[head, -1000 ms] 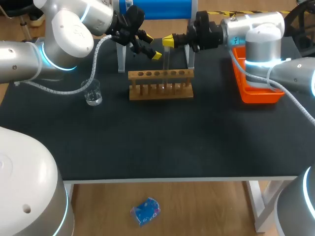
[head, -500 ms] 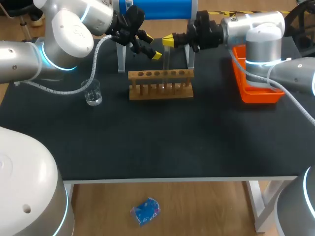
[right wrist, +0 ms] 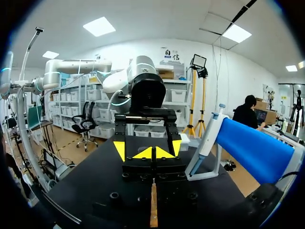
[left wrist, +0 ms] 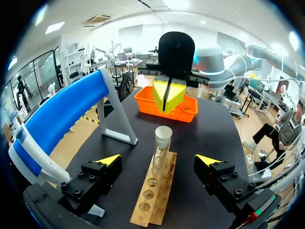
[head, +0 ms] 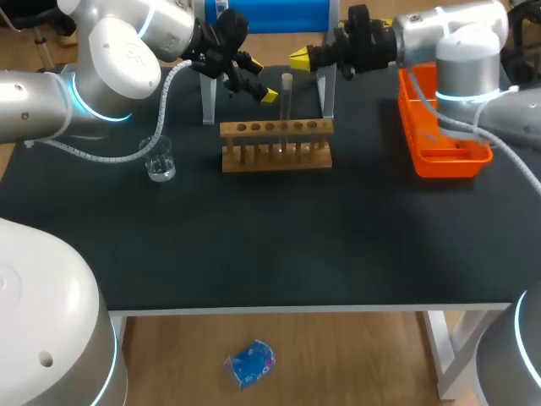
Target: Invert the test tube, pick up the pipette, mount the tip to pipette, aspirate from beaker and dispense into the tube, eject the tip, return the pipette, and cap with the stopper.
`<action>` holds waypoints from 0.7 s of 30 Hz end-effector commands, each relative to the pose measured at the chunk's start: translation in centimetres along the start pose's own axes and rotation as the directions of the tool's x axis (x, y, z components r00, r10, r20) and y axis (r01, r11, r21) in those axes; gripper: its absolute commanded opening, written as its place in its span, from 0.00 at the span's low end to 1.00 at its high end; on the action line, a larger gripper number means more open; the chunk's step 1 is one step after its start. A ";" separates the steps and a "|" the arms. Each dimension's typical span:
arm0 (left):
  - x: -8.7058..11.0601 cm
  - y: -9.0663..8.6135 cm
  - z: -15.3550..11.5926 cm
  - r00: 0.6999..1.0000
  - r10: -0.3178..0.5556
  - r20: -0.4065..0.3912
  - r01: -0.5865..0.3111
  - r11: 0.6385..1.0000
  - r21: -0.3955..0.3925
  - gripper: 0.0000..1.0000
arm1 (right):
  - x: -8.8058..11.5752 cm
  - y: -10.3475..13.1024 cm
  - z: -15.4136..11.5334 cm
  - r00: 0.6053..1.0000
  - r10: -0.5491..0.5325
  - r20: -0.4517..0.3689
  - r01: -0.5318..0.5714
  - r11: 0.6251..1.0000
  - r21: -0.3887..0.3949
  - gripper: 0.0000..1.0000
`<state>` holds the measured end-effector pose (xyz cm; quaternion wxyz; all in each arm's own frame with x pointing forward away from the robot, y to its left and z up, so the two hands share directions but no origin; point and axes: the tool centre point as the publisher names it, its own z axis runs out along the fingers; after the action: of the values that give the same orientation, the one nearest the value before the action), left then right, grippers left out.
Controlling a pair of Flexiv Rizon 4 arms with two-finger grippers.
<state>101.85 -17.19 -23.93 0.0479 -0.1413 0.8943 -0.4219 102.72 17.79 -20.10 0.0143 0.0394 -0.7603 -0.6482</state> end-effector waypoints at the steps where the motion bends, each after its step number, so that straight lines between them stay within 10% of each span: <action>1: 0.0 -0.1 0.0 1.000 -0.001 -0.002 0.001 1.000 -0.005 1.00 | 2.3 1.5 -2.6 0.999 -0.009 0.044 0.004 0.993 0.119 0.04; 3: 0.0 -0.1 0.0 1.000 -0.001 -0.002 0.001 1.000 -0.005 1.00 | 3.0 1.4 -3.6 0.999 -0.015 0.037 0.008 0.984 0.175 1.00; 21: 0.0 -0.1 0.0 1.000 -0.001 -0.002 0.001 1.000 -0.005 1.00 | 4.4 -4.2 -10.3 0.987 -0.036 0.155 -0.012 0.955 0.298 1.00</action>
<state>101.86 -17.19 -23.93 0.0479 -0.1412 0.8943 -0.4219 99.73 7.02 -22.03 -0.0434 -0.0010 -0.8507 -0.5239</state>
